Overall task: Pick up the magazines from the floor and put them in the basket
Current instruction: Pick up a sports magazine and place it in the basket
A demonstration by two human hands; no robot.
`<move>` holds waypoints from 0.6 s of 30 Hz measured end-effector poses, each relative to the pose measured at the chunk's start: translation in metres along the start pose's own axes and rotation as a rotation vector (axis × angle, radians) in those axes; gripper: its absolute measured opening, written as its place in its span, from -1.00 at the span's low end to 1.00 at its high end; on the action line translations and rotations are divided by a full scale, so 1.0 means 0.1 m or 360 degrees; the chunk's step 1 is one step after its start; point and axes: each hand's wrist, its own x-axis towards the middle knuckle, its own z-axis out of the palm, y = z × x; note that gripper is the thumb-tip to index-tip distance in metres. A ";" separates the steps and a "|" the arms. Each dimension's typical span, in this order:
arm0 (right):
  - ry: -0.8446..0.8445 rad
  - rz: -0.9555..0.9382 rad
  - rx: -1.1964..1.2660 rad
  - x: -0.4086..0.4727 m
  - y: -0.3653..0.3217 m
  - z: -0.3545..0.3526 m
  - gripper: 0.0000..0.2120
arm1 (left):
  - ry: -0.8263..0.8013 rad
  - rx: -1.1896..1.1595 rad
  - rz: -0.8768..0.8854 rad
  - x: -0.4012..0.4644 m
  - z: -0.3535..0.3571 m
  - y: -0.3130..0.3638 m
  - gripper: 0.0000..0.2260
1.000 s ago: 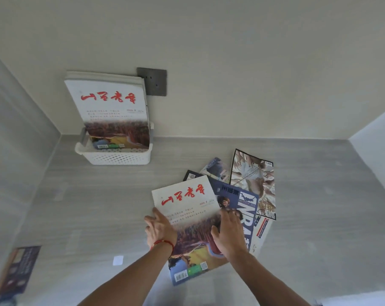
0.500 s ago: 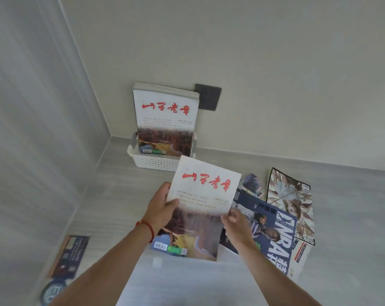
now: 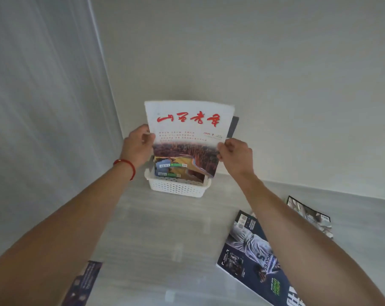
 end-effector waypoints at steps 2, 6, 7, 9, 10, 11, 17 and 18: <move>-0.0066 -0.0017 -0.0038 0.11 -0.04 0.09 -0.80 | 0.0025 0.0032 -0.0061 0.14 0.02 -0.07 -0.85; -0.0194 0.0035 -0.0087 0.28 0.02 0.31 -0.72 | 0.0094 -0.0024 -0.0238 0.32 0.14 -0.32 -0.89; -0.0219 0.0065 -0.0084 0.31 0.05 0.37 -0.71 | 0.0114 -0.0028 -0.0265 0.36 0.17 -0.39 -0.90; -0.0267 0.0131 -0.0086 0.37 0.14 0.49 -0.72 | 0.0139 0.0004 -0.0289 0.42 0.23 -0.49 -0.91; -0.0285 0.0164 -0.0091 0.39 0.19 0.54 -0.72 | 0.0141 0.0032 -0.0294 0.45 0.26 -0.53 -0.92; -0.0297 0.0185 -0.0114 0.40 0.23 0.58 -0.71 | 0.0136 0.0059 -0.0303 0.48 0.29 -0.57 -0.92; -0.0371 0.0318 -0.0080 0.43 0.49 0.76 -0.66 | 0.0046 -0.0037 -0.0489 0.56 0.51 -0.81 -0.83; -0.0388 0.0346 -0.0002 0.42 0.53 0.78 -0.62 | 0.0024 -0.0137 -0.0536 0.57 0.55 -0.84 -0.79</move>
